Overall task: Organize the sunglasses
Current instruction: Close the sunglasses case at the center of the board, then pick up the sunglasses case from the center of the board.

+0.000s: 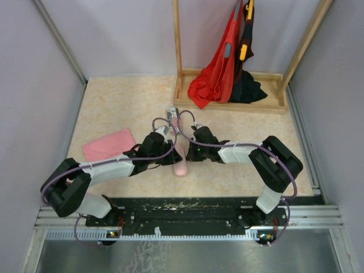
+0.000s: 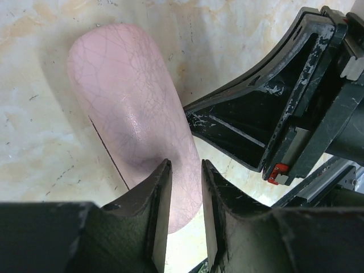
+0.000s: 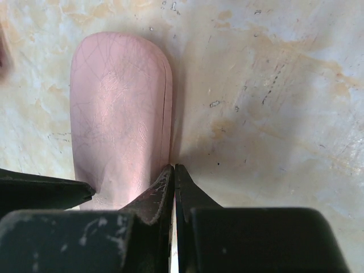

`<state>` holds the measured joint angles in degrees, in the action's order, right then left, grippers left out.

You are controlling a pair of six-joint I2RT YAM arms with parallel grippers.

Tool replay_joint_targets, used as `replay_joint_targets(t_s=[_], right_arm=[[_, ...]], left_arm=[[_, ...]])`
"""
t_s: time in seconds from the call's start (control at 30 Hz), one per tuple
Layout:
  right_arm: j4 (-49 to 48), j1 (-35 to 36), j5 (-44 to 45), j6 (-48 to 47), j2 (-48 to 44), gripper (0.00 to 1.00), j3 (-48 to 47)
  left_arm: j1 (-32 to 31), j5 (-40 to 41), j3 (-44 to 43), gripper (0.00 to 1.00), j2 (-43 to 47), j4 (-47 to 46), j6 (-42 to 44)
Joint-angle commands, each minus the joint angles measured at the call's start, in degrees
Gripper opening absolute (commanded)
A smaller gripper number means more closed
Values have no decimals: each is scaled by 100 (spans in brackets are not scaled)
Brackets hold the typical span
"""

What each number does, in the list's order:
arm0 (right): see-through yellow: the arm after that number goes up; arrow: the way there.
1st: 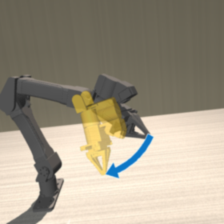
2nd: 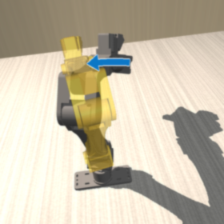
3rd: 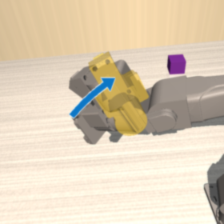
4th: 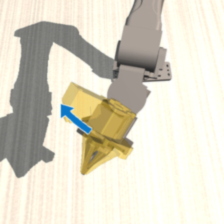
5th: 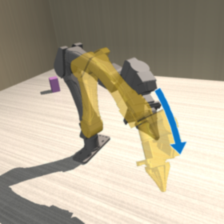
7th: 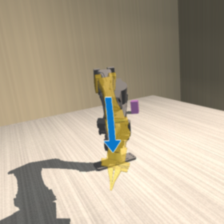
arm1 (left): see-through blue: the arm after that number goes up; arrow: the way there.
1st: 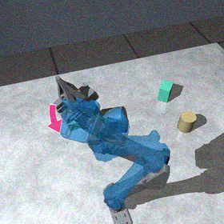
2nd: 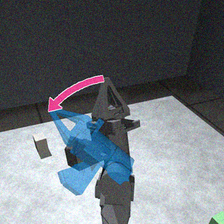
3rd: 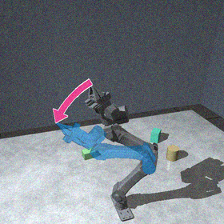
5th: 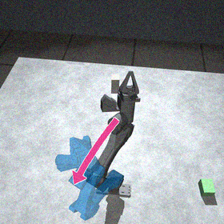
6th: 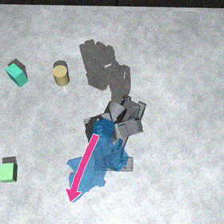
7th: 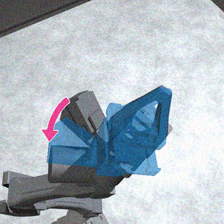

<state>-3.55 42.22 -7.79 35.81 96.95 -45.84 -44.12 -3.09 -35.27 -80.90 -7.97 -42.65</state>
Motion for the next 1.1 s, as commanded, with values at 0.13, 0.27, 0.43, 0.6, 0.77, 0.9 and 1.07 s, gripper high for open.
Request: replay_joint_targets(t_s=[0.13,0.27,0.43,0.6,0.77,0.9,1.07], right_arm=[[73,15,1106,22,-855,10,330],[217,15,1611,-88,-1453,25,515],[442,19,1673,-328,-1973,46,487],[952,326,1936,-426,-1976,56,-1],[1020,856,2370,-16,-1734,71,-383],[1397,1226,2738,127,-1208,82,-930],[2003,1537,3144,231,-492,89,-1605]], left_arm=[[-35,395,-155,37,505,626,189],[-24,922,-384,40,1246,1046,568],[-18,1873,-546,49,2162,1563,1191],[-17,2760,-369,65,2875,2072,1387],[-8,2770,93,73,3485,2189,1341],[-6,2731,325,77,3765,2382,1227],[-5,2766,459,92,4185,2715,1024]])
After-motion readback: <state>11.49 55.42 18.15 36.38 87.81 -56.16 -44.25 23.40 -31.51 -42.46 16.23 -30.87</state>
